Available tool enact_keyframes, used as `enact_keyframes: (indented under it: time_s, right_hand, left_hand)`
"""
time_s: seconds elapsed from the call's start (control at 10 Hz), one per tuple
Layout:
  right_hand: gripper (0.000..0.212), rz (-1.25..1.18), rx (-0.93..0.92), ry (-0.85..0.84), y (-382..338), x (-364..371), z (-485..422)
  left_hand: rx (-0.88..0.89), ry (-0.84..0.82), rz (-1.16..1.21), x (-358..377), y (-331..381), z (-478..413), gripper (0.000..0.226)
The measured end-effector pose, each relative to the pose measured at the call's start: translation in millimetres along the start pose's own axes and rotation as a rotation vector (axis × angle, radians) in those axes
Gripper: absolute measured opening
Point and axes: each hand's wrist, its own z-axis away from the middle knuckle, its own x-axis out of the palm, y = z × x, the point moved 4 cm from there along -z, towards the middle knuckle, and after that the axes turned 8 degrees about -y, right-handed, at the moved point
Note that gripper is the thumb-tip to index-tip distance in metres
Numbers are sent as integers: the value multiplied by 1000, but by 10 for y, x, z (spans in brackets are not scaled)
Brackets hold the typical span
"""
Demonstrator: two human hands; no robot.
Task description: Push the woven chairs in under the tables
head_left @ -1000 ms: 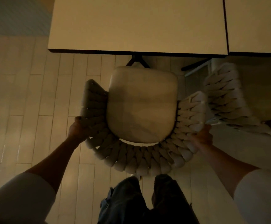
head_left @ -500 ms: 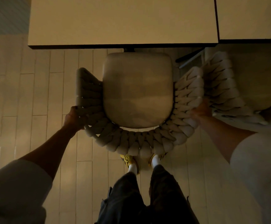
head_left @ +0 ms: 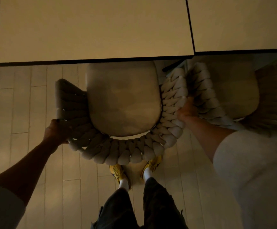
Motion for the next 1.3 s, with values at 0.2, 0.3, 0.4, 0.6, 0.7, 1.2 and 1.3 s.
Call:
enact_keyframes:
  time_s: [0.2,0.3,0.4,0.6,0.7,1.2,1.3]
  right_hand:
    - [68,19,-31,1,-18,-112,-124]
    - [69,37,-23,-8,-22,-142,-140]
    - [69,33,-28,-16,-10,-148,-162]
    - [72,61,-47,-21,2,-128,-172]
    - [83,104,-30,-52,-13,-133,-153]
    - [97,642,-284,-296,-743,285,697]
    - [122,698,-494,-353,-1374,231,941]
  left_hand:
    - [35,-5,-2,59,139,-63,42]
    - [22,-3,-37,70,194,-140,34]
    - [-24,-2,-95,76,207,-220,38]
    - [-75,-14,-127,-12,111,-367,39]
    - [-54,19,-92,33,136,-328,40]
    - [209,58,-725,-423,414,176,81]
    - [295,131,-816,-833,691,362,83]
